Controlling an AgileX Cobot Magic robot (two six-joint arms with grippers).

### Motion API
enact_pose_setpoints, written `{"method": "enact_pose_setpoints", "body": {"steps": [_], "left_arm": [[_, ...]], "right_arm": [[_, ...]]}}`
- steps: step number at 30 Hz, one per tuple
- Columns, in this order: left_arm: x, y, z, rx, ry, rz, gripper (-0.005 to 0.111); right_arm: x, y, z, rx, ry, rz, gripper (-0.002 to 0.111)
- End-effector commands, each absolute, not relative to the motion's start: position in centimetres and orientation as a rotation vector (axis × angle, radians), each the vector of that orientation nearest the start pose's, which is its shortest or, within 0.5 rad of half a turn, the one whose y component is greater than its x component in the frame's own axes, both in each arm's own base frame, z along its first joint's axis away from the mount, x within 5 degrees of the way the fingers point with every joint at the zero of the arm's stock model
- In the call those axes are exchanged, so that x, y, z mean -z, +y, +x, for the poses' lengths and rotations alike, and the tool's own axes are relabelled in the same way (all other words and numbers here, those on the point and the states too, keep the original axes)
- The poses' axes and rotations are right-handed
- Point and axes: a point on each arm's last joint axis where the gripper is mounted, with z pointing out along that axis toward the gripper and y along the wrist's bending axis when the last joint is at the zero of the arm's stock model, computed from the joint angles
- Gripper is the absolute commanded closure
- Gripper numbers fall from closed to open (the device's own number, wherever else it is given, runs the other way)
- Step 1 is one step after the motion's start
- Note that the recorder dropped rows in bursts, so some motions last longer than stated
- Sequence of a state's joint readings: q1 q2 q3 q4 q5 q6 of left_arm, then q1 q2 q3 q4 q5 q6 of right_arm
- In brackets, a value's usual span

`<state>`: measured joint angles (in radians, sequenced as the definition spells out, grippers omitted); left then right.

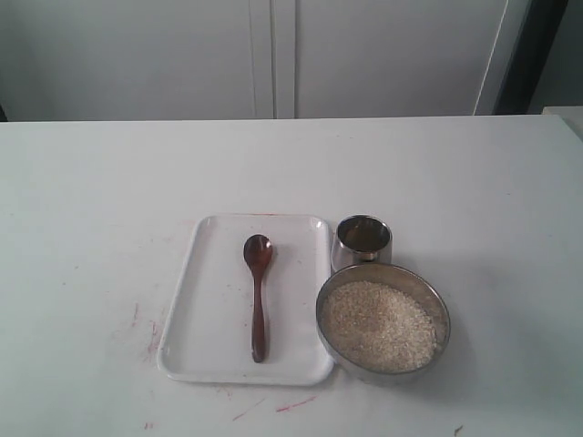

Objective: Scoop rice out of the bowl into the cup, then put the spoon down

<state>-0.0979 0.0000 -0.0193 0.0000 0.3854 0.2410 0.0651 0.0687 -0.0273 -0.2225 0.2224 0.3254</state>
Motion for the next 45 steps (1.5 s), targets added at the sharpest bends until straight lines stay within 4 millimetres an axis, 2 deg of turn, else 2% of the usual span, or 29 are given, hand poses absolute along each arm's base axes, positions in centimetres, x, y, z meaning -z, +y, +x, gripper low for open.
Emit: {"method": "enact_pose_setpoints", "body": {"steps": [1, 9, 15, 45], "left_arm": [[-17.8, -0.5, 5.1, -0.083, 1.882, 0.318, 0.092], [-17.8, -0.5, 5.1, -0.083, 1.882, 0.318, 0.092], [-17.8, -0.5, 5.1, -0.083, 1.882, 0.318, 0.092], [-17.8, -0.5, 5.1, -0.083, 1.882, 0.318, 0.092]], "right_arm": [[-19.4, -0.1, 5.9, -0.068, 1.708, 0.057, 0.108], [-18.2, -0.5, 5.3, -0.011, 1.833, 0.078, 0.108], [-18.1, -0.4, 5.3, -0.064, 1.839, 0.12, 0.108], [-18.1, -0.4, 5.3, -0.066, 1.837, 0.121, 0.108]]}}
